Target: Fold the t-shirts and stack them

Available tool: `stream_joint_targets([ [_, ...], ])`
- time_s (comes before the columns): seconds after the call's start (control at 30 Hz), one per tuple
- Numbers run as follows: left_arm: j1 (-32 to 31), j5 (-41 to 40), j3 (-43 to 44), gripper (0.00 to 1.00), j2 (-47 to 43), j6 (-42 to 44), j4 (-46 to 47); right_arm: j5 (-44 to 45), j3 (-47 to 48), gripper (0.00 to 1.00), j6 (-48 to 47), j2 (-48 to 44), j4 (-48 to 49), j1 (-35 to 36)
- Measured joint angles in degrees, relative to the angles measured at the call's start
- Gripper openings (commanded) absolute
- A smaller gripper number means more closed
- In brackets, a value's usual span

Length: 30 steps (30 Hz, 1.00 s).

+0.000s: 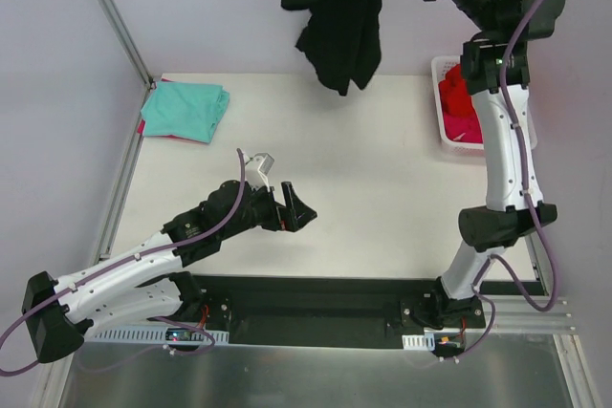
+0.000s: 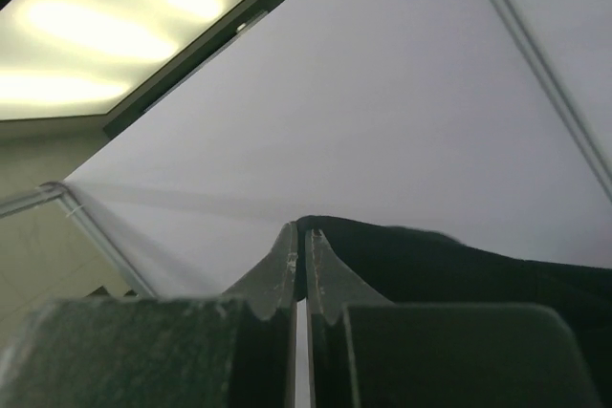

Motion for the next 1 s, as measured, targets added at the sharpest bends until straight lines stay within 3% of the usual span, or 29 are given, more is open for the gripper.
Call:
stream_joint_targets([
  [0.1,0.0,0.0,0.0,0.99,0.2,0.0,0.1,-3.0,-6.1,0.00,1.0,-5.4,2.4,0.2],
  [0.27,0.0,0.0,0.0,0.99,1.7,0.0,0.4,-8.9,-24.0,0.03,-2.6,-22.6,2.3,-4.0],
  [0.3,0.0,0.1,0.0,0.99,1.9,0.0,0.5,-9.9,-26.3,0.24,-4.7,-25.3,1.6,-5.0],
  [0.33,0.0,0.1,0.0,0.99,2.1,0.0,0.7,-10.9,-29.1,0.59,-7.3,-28.5,-0.3,-6.1],
  [0.43,0.0,0.3,0.0,0.99,2.3,0.0,1.2,-12.3,-36.3,0.86,-17.9,-37.3,-10.6,-7.5],
  [0.57,0.0,1.3,0.0,0.99,2.6,0.0,1.4,-11.9,-41.8,0.86,-29.4,-43.2,-22.9,-7.5],
  [0.73,0.0,1.6,0.0,0.99,3.5,0.0,2.1,-10.8,-43.6,0.87,-33.7,-42.5,-30.4,-6.9],
  [0.83,0.0,1.8,0.0,0.99,4.2,0.0,2.7,-6.8,-44.4,0.86,-38.9,-42.2,-40.2,-3.0],
  [1.0,0.0,3.2,0.6,0.99,6.6,0.3,3.5,7.5,-49.9,0.86,-49.7,-45.9,-59.6,8.4],
])
